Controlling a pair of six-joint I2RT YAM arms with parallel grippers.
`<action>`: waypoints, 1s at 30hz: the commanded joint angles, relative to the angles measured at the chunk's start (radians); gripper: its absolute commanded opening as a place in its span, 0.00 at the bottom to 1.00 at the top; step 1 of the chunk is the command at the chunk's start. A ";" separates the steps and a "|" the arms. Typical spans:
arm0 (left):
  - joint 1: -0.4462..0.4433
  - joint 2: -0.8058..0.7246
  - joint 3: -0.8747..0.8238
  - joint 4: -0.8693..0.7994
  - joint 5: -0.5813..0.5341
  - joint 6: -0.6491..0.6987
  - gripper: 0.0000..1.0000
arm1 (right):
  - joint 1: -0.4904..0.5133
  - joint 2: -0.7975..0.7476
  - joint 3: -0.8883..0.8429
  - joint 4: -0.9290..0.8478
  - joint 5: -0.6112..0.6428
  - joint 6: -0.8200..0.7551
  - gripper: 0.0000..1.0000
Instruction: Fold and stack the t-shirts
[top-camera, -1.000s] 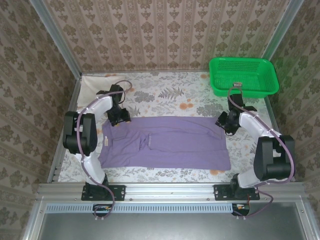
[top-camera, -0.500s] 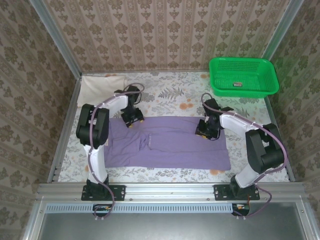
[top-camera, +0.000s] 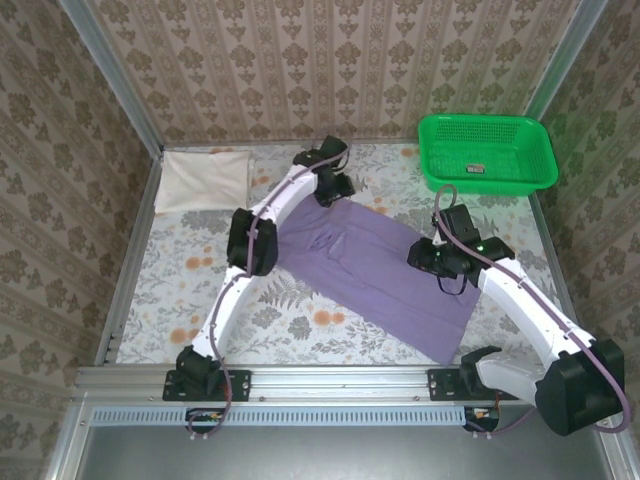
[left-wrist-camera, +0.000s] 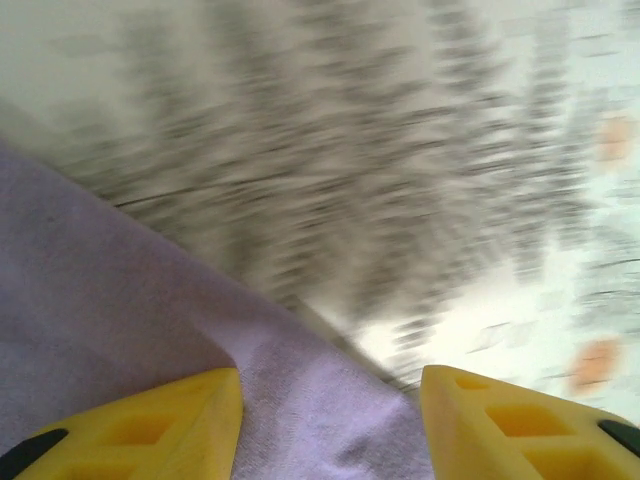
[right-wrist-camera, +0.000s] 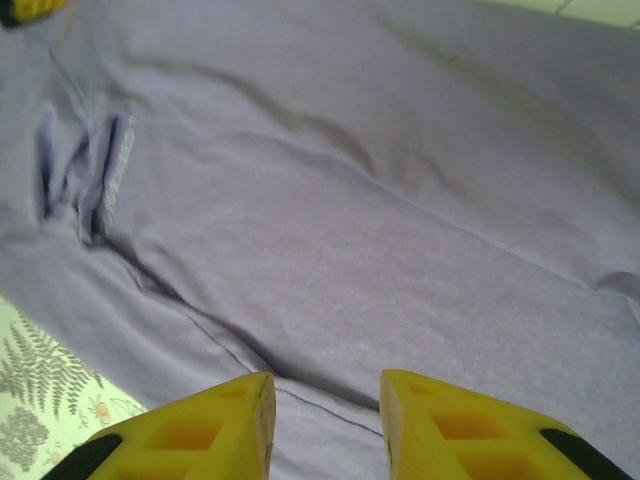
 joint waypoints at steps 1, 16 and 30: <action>-0.011 0.075 0.041 0.187 0.138 0.001 0.53 | -0.005 -0.012 -0.043 -0.051 0.030 -0.013 0.35; 0.053 -0.296 -0.182 -0.040 -0.143 0.201 0.64 | 0.073 0.154 -0.070 0.072 -0.175 -0.006 0.32; 0.057 -0.124 -0.222 -0.257 -0.175 0.213 0.49 | 0.200 0.460 0.064 0.087 -0.282 -0.053 0.27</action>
